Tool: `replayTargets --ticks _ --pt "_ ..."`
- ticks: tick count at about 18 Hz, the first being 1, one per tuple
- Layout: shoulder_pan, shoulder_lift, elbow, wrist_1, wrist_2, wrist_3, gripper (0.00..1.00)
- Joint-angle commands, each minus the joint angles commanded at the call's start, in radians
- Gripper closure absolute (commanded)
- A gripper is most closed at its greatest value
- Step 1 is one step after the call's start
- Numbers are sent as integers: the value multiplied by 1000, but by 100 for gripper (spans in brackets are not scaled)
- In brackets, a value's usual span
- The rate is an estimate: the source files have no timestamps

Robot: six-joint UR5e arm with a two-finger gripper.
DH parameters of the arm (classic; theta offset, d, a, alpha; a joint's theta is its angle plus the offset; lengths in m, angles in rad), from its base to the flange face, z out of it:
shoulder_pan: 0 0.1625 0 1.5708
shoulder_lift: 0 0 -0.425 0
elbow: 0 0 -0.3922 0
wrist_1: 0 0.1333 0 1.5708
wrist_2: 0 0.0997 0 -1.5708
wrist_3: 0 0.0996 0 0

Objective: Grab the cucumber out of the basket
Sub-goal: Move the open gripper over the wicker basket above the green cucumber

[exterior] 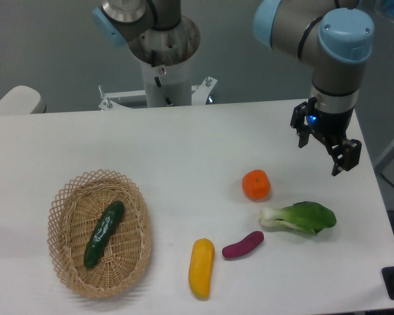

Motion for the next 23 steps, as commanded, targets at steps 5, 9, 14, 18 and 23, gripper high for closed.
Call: replayTargets --ticks 5,9,14,18,23 --pt "-26 -3 6 3 11 -18 0" --pt "-83 5 -18 -2 3 -123 0" --pt "-199 48 -63 -3 3 -476 0" --pt "-310 46 -78 2 3 -794 0" --pt "-451 35 -132 29 9 -1018 0"
